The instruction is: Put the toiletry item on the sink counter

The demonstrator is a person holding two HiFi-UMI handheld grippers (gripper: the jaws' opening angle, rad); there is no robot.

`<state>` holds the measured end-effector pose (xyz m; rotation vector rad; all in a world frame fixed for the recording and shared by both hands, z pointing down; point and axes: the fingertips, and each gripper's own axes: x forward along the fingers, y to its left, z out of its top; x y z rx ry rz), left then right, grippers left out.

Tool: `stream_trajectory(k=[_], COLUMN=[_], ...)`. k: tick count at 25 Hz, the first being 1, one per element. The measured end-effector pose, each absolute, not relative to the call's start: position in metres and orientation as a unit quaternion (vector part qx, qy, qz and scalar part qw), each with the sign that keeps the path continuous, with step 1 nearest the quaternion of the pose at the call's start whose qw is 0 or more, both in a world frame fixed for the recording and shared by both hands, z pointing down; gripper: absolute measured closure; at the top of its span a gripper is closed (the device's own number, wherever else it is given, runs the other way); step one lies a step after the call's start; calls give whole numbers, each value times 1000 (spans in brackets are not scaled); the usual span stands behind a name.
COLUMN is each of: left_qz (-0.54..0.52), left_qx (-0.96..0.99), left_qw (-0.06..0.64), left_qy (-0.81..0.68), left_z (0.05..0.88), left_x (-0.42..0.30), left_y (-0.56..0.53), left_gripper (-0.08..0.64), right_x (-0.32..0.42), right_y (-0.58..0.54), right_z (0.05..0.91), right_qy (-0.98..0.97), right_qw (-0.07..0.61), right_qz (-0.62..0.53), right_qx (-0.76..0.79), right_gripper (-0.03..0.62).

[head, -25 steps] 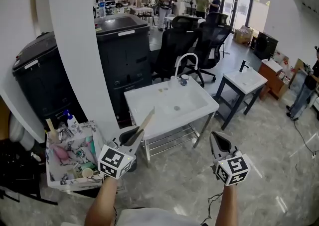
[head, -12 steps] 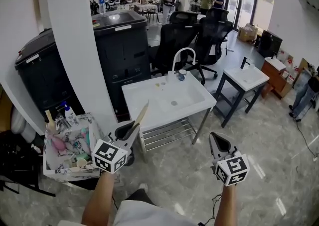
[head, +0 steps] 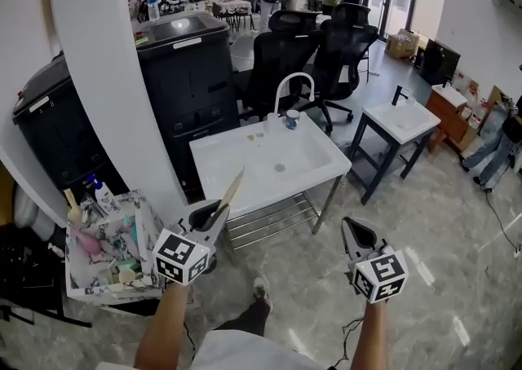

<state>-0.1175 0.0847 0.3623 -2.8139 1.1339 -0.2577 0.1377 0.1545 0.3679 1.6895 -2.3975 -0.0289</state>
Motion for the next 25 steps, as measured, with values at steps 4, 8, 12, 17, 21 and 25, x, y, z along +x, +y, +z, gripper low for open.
stream_trajectory(k=[4, 8, 12, 17, 21, 25], left_qz=[-89, -96, -105, -105, -103, -109], left_qx=[-924, -923, -921, -917, -919, -920], left_qw=[43, 37, 26, 22, 21, 20], left_qy=[369, 370, 374, 383, 381, 377], left_z=[372, 384, 398, 398, 398, 405], left_x=[-101, -85, -73, -60, -45, -30], left_y=[45, -7, -72, -159, -214, -254], left_gripper=[515, 515, 515, 515, 515, 515], right_x=[149, 164, 180, 196, 212, 226], right_y=[120, 71, 9, -73, -124, -160], right_z=[377, 388, 390, 387, 391, 403], right_qy=[-819, -821, -819, -821, -815, -809], right_qw=[110, 117, 108, 108, 112, 113], right_qz=[-1, 4, -1, -3, 7, 24], right_qx=[564, 559, 563, 560, 568, 576], right_gripper=[597, 597, 597, 597, 597, 597])
